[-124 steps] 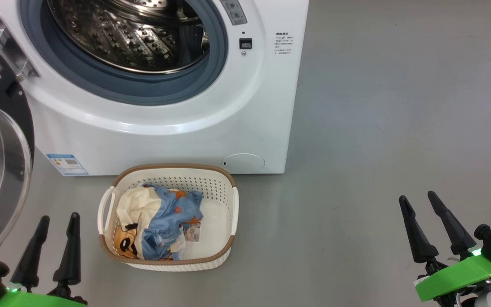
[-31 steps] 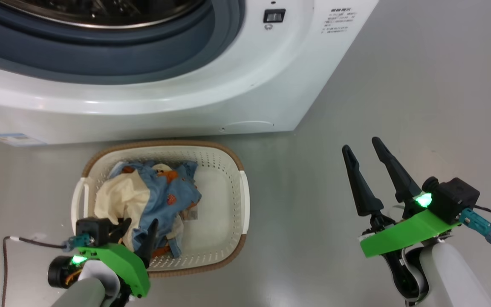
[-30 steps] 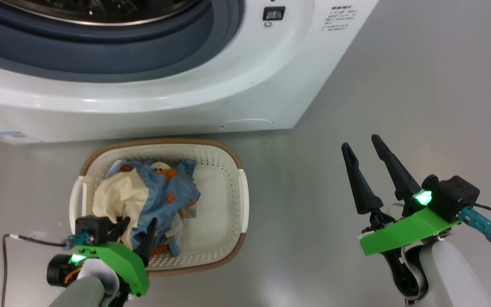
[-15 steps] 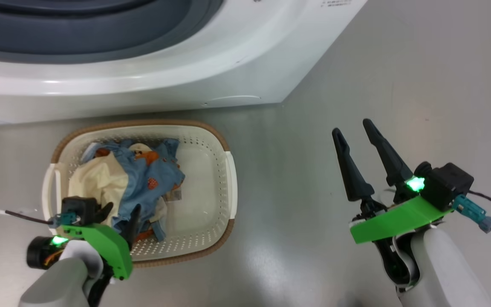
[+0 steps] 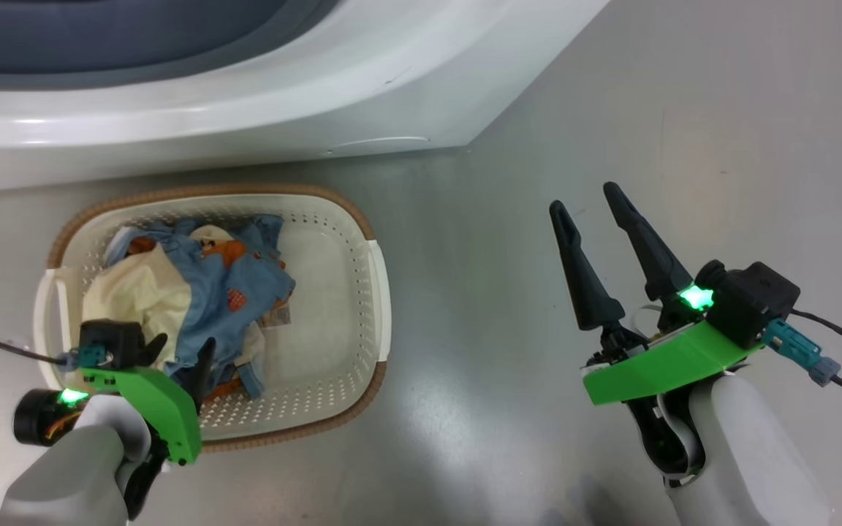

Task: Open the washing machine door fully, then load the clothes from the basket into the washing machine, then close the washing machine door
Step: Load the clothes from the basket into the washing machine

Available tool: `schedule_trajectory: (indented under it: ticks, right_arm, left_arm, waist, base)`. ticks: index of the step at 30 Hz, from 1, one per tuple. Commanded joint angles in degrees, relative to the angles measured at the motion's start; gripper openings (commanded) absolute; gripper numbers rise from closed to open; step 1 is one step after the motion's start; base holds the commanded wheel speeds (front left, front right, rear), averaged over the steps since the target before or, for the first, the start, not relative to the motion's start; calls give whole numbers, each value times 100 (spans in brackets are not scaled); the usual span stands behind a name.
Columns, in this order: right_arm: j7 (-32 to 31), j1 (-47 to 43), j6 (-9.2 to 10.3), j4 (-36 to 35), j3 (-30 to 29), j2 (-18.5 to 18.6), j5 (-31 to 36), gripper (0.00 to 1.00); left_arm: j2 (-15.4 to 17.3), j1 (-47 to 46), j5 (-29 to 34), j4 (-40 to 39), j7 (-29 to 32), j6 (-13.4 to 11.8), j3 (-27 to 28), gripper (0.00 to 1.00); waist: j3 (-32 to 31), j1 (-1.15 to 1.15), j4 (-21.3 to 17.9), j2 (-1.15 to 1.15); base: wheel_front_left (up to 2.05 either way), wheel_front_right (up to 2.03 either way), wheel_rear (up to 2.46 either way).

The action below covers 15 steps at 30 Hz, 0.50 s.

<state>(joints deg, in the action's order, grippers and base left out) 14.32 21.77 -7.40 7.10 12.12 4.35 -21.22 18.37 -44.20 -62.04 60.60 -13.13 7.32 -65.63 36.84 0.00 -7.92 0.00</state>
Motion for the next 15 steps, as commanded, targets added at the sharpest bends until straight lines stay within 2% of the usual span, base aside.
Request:
schedule_trajectory:
  ticks: [1, 15]
  right_arm:
    - [68, -28, -9, -141, 137, -65, 68, 100]
    - [68, 209, -9, -176, 332, -130, 72, 100]
  left_arm:
    - [218, -86, -75, 11, -23, 17, 29, 100]
    - [522, -442, -462, -43, 41, 17, -492, 100]
  waist:
    - [60, 0, -40, 0]
    - [489, 0, -259, 0]
  base:
    - [0, 0, 0]
    - [0, 0, 0]
